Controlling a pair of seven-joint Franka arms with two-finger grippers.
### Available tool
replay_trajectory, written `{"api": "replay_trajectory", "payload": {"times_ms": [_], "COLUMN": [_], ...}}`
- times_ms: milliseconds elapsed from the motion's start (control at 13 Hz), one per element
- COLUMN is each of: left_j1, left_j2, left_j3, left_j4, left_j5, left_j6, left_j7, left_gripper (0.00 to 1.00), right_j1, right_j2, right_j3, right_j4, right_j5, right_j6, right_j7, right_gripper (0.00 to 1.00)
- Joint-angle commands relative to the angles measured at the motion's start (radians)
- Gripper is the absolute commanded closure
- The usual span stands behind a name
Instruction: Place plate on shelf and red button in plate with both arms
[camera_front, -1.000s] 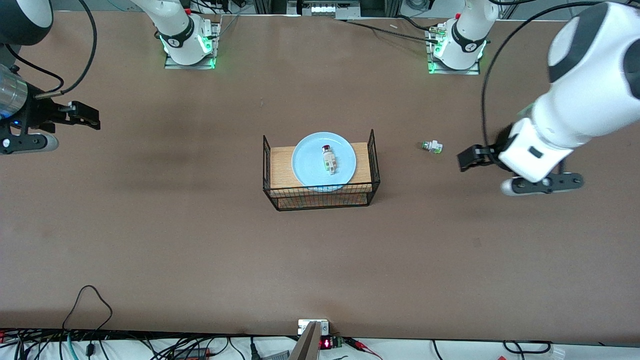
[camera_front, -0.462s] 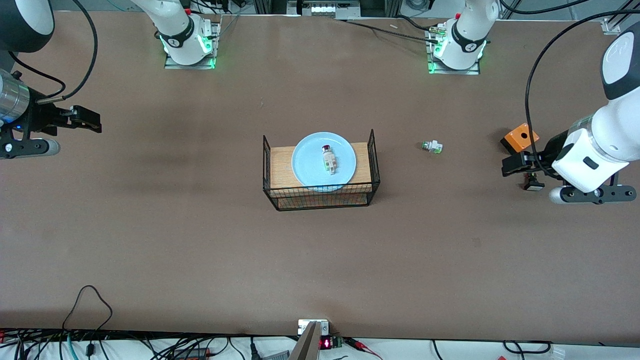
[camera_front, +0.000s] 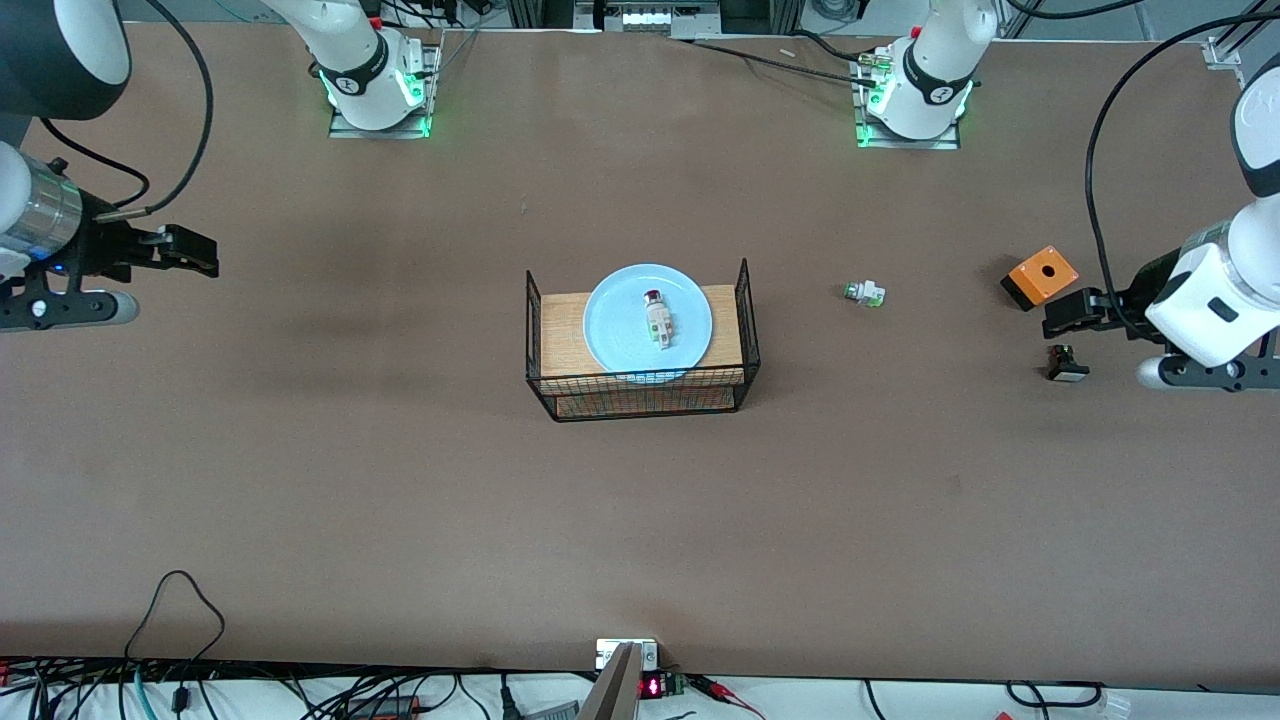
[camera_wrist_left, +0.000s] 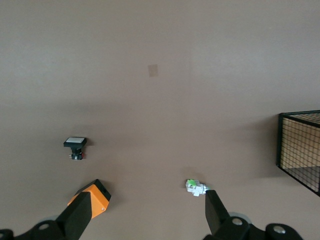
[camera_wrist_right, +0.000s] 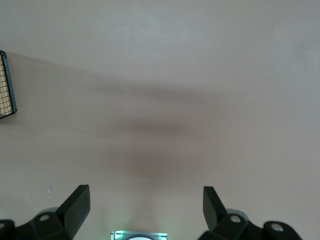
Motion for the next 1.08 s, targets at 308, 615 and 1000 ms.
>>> {"api": "replay_trajectory", "payload": {"times_ms": [308,615,1000], "left_j1": [0.006,0.013,0.013], "left_j2": [-0.08,-0.09,-0.098], "left_j3": [0.032,0.032,0.019], "left_j4": [-0.109,-0.095,-0.095], "left_j5": [-0.08,0.003,0.003], "left_j6": [0.052,0.029,0.026], "left_j7": [0.038,0.034,0.034], "left_gripper": [0.0,0.0,0.0], "right_j1": [0.009,-0.07,-0.118], "right_j2": [-0.014,-0.038,-0.032], "right_j3": [-0.002,0.036,0.081], "right_j4": [0.007,-0.019,-0.007], "right_j5": [0.01,0.011,-0.006], "right_j6": [-0.011,0.002,-0.011], "right_j7": [0.011,0.008,0.005], "right_gripper": [0.0,0.0,0.0]}}
